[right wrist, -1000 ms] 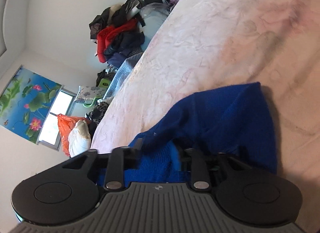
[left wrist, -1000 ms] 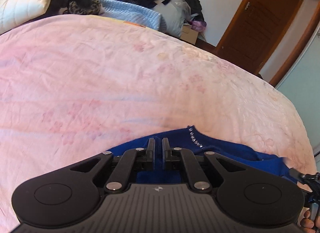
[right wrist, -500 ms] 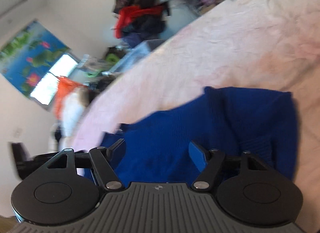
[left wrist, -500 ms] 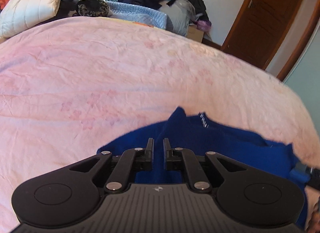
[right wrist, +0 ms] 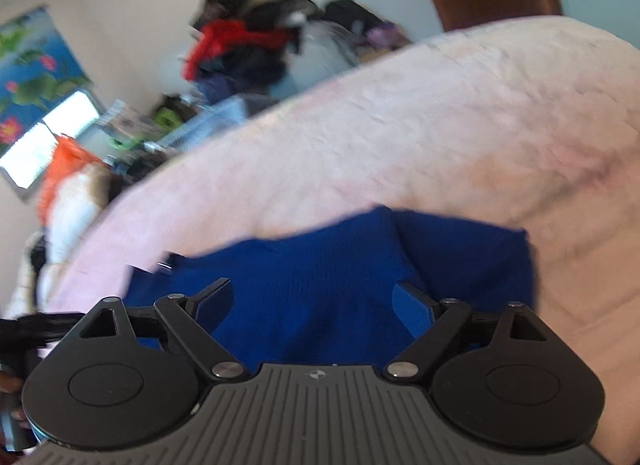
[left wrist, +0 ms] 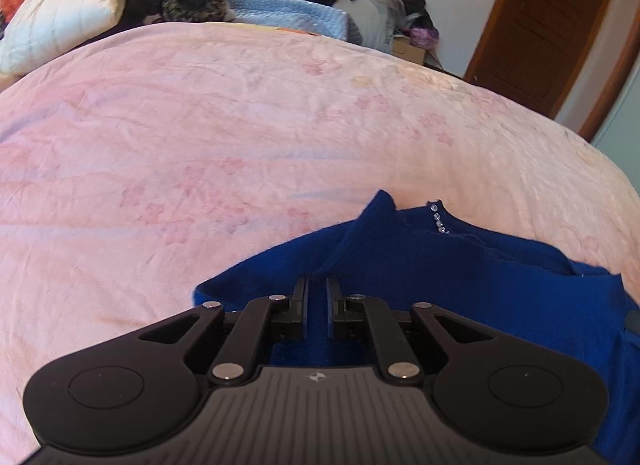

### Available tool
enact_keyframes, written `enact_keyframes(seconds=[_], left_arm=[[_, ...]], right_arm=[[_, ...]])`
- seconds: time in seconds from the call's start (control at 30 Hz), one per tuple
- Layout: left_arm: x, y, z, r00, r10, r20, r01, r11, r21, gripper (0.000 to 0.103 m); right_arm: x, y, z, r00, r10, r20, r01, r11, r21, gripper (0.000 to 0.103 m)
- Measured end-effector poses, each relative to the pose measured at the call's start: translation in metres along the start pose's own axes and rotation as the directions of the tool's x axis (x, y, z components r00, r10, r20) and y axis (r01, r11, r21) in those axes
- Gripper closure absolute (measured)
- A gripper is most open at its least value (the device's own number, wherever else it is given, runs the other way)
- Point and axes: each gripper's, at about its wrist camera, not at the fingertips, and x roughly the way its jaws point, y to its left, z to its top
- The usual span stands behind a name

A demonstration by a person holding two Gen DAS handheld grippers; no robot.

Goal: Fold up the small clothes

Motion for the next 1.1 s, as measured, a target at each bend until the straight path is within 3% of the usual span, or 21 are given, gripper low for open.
enact_keyframes(seconds=[0.07,0.17,0.3,0.4,0.47,0.5,0.53,0.6,0.77,1.1], left_arm=[[-0.011,0.002,-0.003,1.000,0.006,0.019,-0.006,1.000,0.013,0.095],[-0.028,-0.001,-0.011,0.997,0.053,0.049,-0.055,0.998,0.041,0.095],[-0.042,-0.005,-0.032,0.997,0.058,0.049,-0.060,0.997,0.051,0.093],[-0.046,-0.006,-0.050,0.996,0.071,0.049,-0.074,0.996,0.059,0.086],[-0.048,-0.007,-0.061,0.994,0.088,0.066,-0.092,0.993,0.068,0.074],[-0.048,-0.008,-0.065,0.992,0.098,0.075,-0.104,0.992,0.075,0.058],[-0.048,-0.008,-0.070,0.990,0.118,0.082,-0.125,0.989,0.082,0.035],[-0.048,-0.011,-0.080,0.979,0.169,0.113,-0.180,0.979,0.093,0.025],[-0.050,-0.015,-0.096,0.968,0.192,0.161,-0.214,0.968,0.129,0.025],[-0.047,-0.017,-0.106,0.951,0.215,0.220,-0.250,0.957,0.145,0.018]], right_arm=[[-0.012,0.002,-0.004,1.000,0.006,0.026,-0.007,1.000,0.019,0.017],[-0.027,0.021,-0.013,0.999,0.012,0.048,-0.009,0.998,-0.062,0.009],[-0.035,0.041,-0.035,0.999,0.049,-0.005,-0.049,0.985,-0.166,0.004],[-0.035,0.050,-0.053,1.000,-0.019,-0.009,0.016,0.970,-0.244,0.004],[-0.034,0.051,-0.062,0.997,-0.074,0.012,0.074,0.956,-0.282,0.003],[-0.033,0.052,-0.065,0.996,-0.091,0.023,0.093,0.950,-0.299,0.003],[-0.033,0.053,-0.068,0.995,-0.097,0.033,0.102,0.942,-0.319,0.002],[-0.033,0.056,-0.076,0.993,-0.109,0.049,0.120,0.927,-0.355,0.001],[-0.032,0.058,-0.089,0.986,-0.127,0.112,0.162,0.900,-0.405,0.001],[-0.033,0.058,-0.091,0.984,-0.129,0.126,0.170,0.898,-0.406,0.001]])
